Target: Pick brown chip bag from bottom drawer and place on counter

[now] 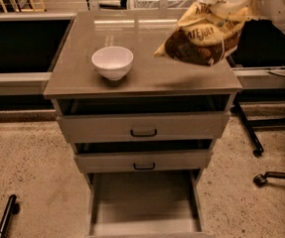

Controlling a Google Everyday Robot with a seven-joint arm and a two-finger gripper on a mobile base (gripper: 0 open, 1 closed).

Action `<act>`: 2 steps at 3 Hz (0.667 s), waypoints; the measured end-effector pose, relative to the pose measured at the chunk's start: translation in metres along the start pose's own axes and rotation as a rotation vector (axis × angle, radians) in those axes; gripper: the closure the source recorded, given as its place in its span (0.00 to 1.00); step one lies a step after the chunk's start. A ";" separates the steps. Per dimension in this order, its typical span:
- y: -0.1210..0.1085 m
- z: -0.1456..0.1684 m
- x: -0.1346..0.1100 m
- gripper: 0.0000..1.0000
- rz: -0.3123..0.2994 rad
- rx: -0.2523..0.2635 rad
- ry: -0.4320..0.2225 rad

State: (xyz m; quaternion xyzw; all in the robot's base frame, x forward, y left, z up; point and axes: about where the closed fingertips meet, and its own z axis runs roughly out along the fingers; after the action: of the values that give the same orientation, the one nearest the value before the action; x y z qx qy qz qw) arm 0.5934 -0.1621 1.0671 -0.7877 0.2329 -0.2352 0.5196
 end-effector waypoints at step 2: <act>-0.008 0.051 0.121 1.00 -0.080 0.121 0.265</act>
Offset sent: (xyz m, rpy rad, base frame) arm 0.1720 -0.0627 0.0186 0.0414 -0.3566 -0.3173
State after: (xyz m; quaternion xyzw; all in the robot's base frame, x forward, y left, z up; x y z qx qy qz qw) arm 0.7204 -0.1973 1.0718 -0.7258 0.2530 -0.3712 0.5210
